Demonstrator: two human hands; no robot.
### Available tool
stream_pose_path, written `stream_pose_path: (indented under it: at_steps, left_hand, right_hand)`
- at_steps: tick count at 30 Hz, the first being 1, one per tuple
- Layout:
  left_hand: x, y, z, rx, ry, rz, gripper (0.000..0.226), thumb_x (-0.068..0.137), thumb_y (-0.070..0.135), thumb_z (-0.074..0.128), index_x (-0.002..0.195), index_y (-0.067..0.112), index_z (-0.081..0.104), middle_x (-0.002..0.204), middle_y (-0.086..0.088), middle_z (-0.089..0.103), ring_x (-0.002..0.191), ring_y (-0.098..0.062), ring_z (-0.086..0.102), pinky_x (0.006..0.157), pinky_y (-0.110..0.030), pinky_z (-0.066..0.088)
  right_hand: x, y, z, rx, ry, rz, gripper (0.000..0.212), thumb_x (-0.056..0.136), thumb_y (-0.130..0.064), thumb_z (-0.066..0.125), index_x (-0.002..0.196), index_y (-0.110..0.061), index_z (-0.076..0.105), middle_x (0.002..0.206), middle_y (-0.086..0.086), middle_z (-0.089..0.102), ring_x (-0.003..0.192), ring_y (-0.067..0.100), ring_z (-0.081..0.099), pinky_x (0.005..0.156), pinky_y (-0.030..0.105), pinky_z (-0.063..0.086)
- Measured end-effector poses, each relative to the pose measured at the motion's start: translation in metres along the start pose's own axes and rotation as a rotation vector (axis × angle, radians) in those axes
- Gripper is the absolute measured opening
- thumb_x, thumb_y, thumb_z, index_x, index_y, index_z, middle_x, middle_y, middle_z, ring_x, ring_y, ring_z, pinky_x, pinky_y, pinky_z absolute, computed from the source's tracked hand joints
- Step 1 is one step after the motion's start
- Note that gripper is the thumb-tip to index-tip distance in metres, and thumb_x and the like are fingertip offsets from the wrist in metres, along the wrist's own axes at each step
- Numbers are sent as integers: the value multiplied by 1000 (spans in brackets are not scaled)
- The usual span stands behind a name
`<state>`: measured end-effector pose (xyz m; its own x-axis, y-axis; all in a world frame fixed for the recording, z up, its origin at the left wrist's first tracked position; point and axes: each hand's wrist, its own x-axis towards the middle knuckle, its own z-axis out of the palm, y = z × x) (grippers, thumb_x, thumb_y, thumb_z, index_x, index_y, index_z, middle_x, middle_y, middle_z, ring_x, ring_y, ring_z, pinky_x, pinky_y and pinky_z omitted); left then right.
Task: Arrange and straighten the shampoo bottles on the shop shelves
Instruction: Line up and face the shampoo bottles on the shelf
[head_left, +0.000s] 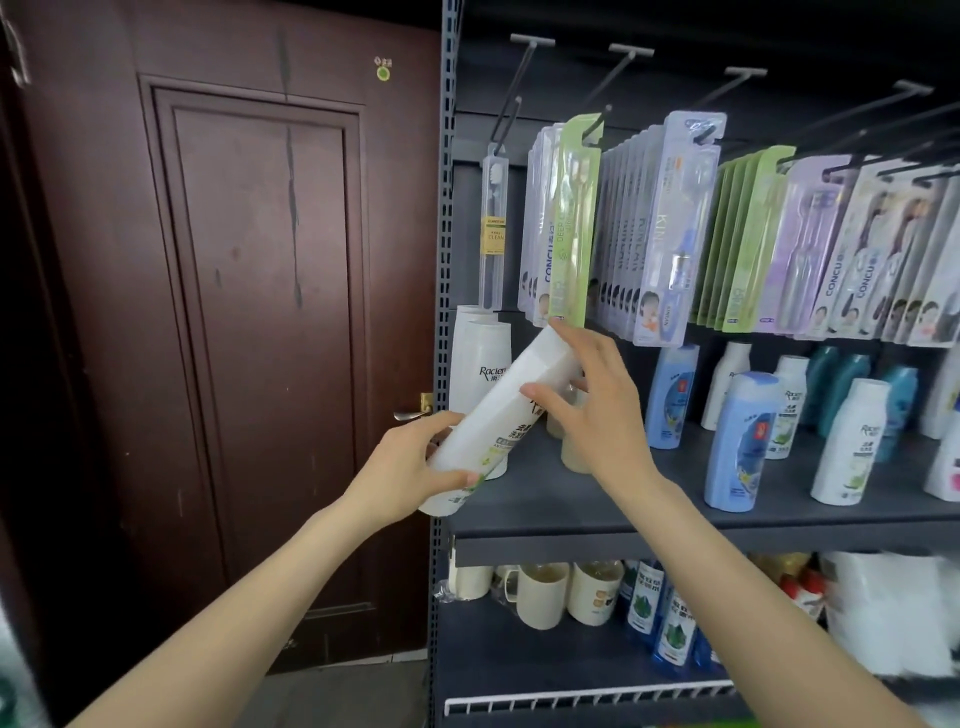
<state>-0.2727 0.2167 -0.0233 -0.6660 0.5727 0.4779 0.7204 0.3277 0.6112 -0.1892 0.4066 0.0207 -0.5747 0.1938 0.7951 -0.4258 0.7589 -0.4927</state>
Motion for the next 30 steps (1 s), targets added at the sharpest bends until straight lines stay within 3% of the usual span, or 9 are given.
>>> stream_pose_path:
  at_steps: [3, 5, 9, 13, 17, 20, 25, 30]
  left_hand:
    - [-6, -7, -11, 129, 18, 6, 57, 70, 35, 76, 121, 39, 53, 108, 16, 61, 96, -6, 58, 85, -35, 50]
    - [-12, -7, -20, 246, 42, 5, 58, 71, 39, 72, 123, 47, 49, 108, 17, 59, 100, -8, 55, 84, -38, 49]
    - [-21, 1, -33, 414, 96, 49, 57, 78, 37, 69, 129, 48, 44, 110, 22, 51, 101, -3, 45, 72, -31, 40]
    - [-25, 9, -38, 465, 214, 110, 56, 79, 37, 68, 129, 43, 46, 113, 25, 48, 101, -3, 40, 71, -31, 42]
    - [-23, 7, -36, 252, 321, 21, 70, 69, 36, 79, 131, 31, 46, 116, 13, 51, 107, -7, 46, 88, -27, 41]
    - [-23, 4, -35, -81, 315, -156, 65, 68, 30, 82, 125, 28, 52, 112, 11, 55, 100, -5, 53, 78, -8, 40]
    - [-26, -7, -31, -252, 281, -151, 32, 75, 13, 76, 105, 21, 67, 104, 10, 68, 96, -7, 65, 82, -19, 53]
    - [-29, -10, -16, -351, 256, -131, 51, 69, 5, 79, 112, 25, 61, 114, 9, 64, 103, -5, 60, 78, -11, 48]
  right_hand:
    - [-3, -1, -12, 88, -41, -14, 50, 79, -13, 74, 120, -31, 52, 117, -8, 46, 103, -3, 48, 82, 3, 40]
    - [-5, -1, -20, 118, -122, 5, 43, 79, -9, 73, 115, -27, 56, 111, -5, 48, 98, -12, 48, 76, -1, 39]
    - [-11, 4, -24, 129, -214, 36, 38, 80, -10, 71, 104, -38, 59, 108, -8, 52, 101, -3, 52, 81, 6, 43]
    - [-14, 3, -28, 298, -144, 121, 33, 77, -5, 72, 97, -29, 60, 108, -2, 64, 104, 15, 60, 89, 24, 48]
    - [-15, -3, -34, 365, -84, 147, 35, 76, -2, 72, 96, -28, 60, 110, -1, 64, 105, 18, 61, 90, 36, 51]
    - [-22, -1, -36, 396, -34, 171, 36, 76, 1, 71, 95, -29, 61, 108, -2, 63, 102, 15, 62, 90, 35, 52]
    - [-33, 1, -41, 376, -8, 185, 36, 77, 3, 69, 93, -28, 60, 105, -9, 62, 89, 0, 62, 83, 26, 51]
    - [-32, -2, -43, 362, 7, 172, 35, 79, 1, 69, 95, -28, 60, 104, -13, 62, 89, -3, 61, 79, 17, 51]
